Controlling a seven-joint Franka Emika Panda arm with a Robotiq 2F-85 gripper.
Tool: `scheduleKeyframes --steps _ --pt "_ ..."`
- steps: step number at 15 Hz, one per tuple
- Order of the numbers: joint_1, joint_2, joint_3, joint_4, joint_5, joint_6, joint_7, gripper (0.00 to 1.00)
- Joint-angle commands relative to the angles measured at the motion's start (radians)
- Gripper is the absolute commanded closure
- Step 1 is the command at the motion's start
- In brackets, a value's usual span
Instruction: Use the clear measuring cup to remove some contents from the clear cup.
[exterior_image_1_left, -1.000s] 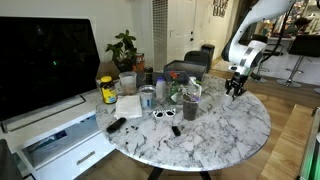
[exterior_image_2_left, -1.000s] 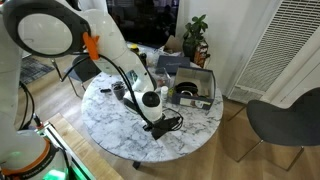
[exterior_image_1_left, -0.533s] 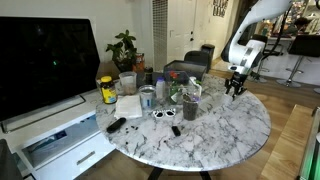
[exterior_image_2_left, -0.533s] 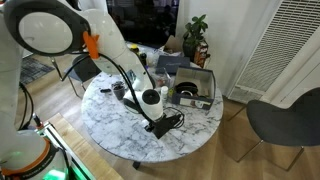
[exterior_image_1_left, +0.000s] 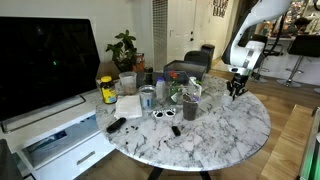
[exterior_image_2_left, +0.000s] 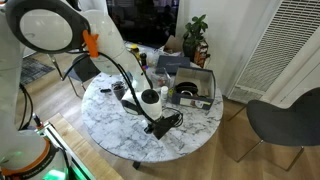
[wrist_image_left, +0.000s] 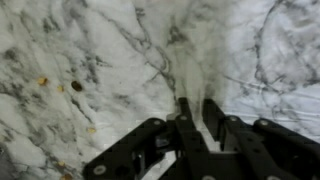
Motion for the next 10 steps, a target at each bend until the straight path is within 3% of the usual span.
scheduleKeyframes --steps 1,4,6,10 --pt "0.040 -0.004 -0.038 -0.016 -0.036 -0.007 0.026 1.00" --pt "0.110 -0.051 -0.110 -0.058 -0.072 -0.045 0.107 0.99" --pt "0.196 -0.108 -0.197 -0.116 -0.122 -0.080 0.202 0.99" --pt "0.474 -0.209 -0.475 -0.242 -0.352 -0.187 0.491 0.99"
